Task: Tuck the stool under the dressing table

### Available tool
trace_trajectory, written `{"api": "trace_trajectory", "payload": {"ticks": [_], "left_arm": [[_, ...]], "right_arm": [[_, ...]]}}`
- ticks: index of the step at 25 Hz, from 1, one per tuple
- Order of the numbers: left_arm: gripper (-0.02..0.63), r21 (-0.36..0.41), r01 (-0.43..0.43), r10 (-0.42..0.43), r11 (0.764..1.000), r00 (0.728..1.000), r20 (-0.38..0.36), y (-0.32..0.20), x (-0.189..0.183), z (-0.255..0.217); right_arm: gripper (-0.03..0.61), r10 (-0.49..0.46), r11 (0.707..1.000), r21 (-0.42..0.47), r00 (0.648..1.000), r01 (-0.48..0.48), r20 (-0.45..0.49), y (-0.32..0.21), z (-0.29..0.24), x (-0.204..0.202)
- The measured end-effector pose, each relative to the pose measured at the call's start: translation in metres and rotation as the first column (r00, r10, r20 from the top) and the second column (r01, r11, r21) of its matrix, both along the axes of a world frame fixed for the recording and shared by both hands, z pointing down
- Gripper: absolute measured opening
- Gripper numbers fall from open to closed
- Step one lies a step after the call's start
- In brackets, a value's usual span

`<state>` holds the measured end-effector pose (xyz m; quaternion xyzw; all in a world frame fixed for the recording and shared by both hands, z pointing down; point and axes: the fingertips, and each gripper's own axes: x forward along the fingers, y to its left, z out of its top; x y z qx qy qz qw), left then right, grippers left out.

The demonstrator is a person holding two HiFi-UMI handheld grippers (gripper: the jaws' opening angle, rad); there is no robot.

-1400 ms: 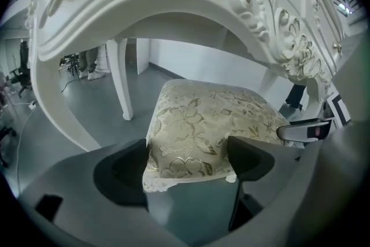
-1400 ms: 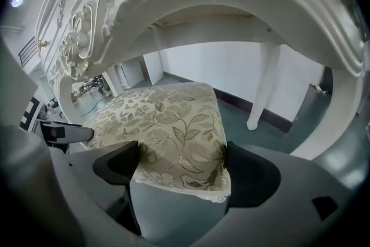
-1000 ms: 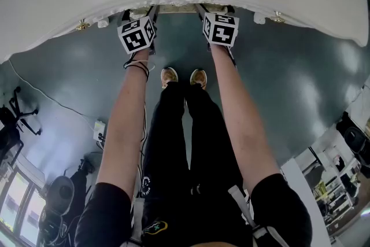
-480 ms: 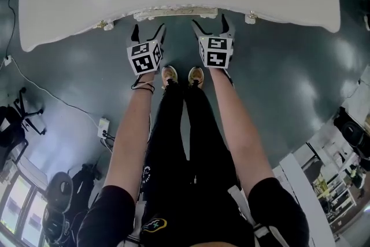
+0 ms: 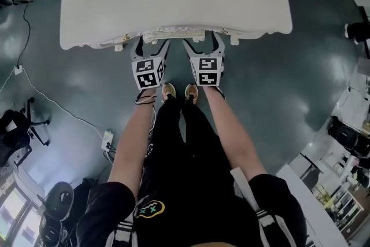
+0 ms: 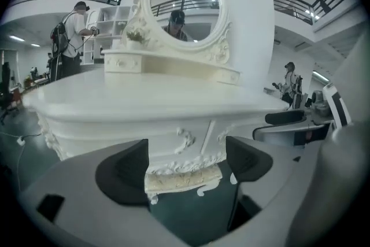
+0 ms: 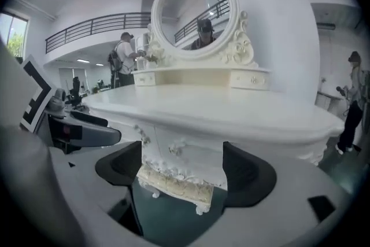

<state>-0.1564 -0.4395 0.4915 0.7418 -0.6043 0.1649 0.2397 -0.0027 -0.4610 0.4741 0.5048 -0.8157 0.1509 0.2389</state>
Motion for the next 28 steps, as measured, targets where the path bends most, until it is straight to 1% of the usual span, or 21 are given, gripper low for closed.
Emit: {"api": "trace_trajectory", "payload": {"ticks": [3, 6, 8, 11, 15, 16, 18, 21, 25, 26, 28], "left_arm": [[0.434, 0.074, -0.001, 0.002, 0.997, 1.0, -0.007, -0.007, -0.005, -0.074], [0.434, 0.188, -0.029, 0.028, 0.982, 1.0, 0.005, -0.01, -0.005, -0.16], [0.434, 0.275, -0.071, 0.064, 0.959, 0.997, 0.032, -0.011, -0.004, -0.217], [0.431, 0.389, -0.142, 0.124, 0.91, 0.99, 0.07, -0.008, -0.002, -0.292], [0.405, 0.48, -0.222, 0.206, 0.849, 0.975, 0.087, -0.002, 0.002, -0.36], [0.388, 0.498, -0.242, 0.224, 0.833, 0.97, 0.098, -0.002, 0.003, -0.373], [0.354, 0.526, -0.278, 0.251, 0.804, 0.96, 0.123, -0.002, 0.005, -0.393], [0.3, 0.548, -0.313, 0.281, 0.776, 0.949, 0.145, -0.004, 0.009, -0.409], [0.079, 0.569, -0.331, 0.313, 0.753, 0.94, 0.134, -0.01, 0.014, -0.421], [0.052, 0.569, -0.34, 0.325, 0.749, 0.936, 0.133, -0.011, 0.017, -0.422], [0.027, 0.565, -0.361, 0.352, 0.742, 0.927, 0.13, -0.013, 0.024, -0.423]], "right_arm": [[0.456, -0.023, 0.998, 0.067, 0.999, 0.021, 0.025, -0.003, -0.071, -0.016], [0.444, -0.058, 0.986, 0.157, 0.997, 0.05, 0.048, -0.002, -0.151, -0.026], [0.421, -0.089, 0.969, 0.237, 0.995, 0.073, 0.054, -0.001, -0.205, -0.033], [0.395, -0.142, 0.934, 0.34, 0.987, 0.11, 0.07, 0.004, -0.277, -0.042], [0.374, -0.208, 0.884, 0.44, 0.976, 0.159, 0.066, 0.009, -0.341, -0.046], [0.369, -0.222, 0.872, 0.459, 0.973, 0.171, 0.06, 0.008, -0.353, -0.047], [0.335, -0.243, 0.851, 0.489, 0.969, 0.19, 0.047, 0.008, -0.371, -0.046], [0.238, -0.271, 0.831, 0.514, 0.962, 0.213, 0.039, 0.009, -0.389, -0.044], [0.059, -0.302, 0.812, 0.529, 0.953, 0.245, 0.022, 0.007, -0.4, -0.047], [0.022, -0.308, 0.811, 0.529, 0.951, 0.249, 0.024, 0.006, -0.402, -0.047], [0.021, -0.32, 0.81, 0.527, 0.947, 0.258, 0.027, 0.003, -0.404, -0.049]]}}
